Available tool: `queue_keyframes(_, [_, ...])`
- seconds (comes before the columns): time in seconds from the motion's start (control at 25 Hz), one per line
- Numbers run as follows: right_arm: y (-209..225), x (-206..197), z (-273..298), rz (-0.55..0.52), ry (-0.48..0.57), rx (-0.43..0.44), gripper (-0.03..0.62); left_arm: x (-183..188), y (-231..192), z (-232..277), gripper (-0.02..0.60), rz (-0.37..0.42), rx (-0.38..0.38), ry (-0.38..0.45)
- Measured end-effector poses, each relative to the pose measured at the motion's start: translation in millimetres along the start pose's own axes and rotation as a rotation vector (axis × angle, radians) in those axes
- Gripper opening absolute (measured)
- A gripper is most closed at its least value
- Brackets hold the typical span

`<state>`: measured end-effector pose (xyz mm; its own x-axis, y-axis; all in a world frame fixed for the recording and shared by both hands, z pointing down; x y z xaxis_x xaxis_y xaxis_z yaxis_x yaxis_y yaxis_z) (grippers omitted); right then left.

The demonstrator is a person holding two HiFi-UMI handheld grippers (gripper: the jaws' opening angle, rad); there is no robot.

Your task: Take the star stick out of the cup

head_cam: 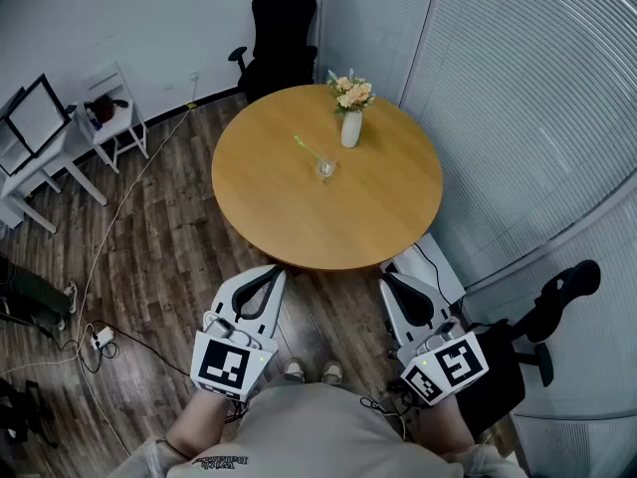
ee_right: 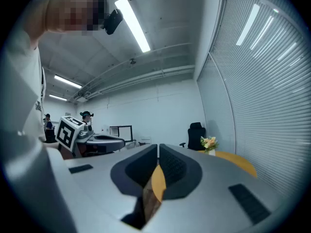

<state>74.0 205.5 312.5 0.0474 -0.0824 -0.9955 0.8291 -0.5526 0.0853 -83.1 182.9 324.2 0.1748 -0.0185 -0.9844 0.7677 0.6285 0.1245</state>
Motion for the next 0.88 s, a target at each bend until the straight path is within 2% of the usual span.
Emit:
queue_keyframes(0.2, [4.2,0.6,1.4,-0.019,0.014,-0.028,0.037,-3.3,1.4,2.6,0.023,0.025,-0.008,-0.008])
queue_keyframes(0.44, [10.9,-0.2,0.3,-0.013,0.007,-0.050,0.037,-2.5,3.3,4.1,0.023,0.000,-0.013,-0.019])
queue_keyframes(0.64, [16.4,-1.2,-1.6,0.028,0.005,-0.025,0.037,3.2,10.0,8.0,0.023,0.002,-0.017,-0.008])
queue_keyframes(0.88, [24.1,-5.7,-4.5,0.006,-0.013,-0.008,0.037,-2.9,19.3,18.8,0.023,0.002,-0.008,-0.024])
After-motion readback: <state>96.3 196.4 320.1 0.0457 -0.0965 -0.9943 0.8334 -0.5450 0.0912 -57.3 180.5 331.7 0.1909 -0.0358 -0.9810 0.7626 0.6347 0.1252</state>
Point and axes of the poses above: the fingertips, and each gripper's own axes: z forward along the fingers, y to its right, x out of its top, the point moved 1 cm from there along -z, backward along the fingers, and after that the axes turned 1 degree about -x, right-handed, at the moved point
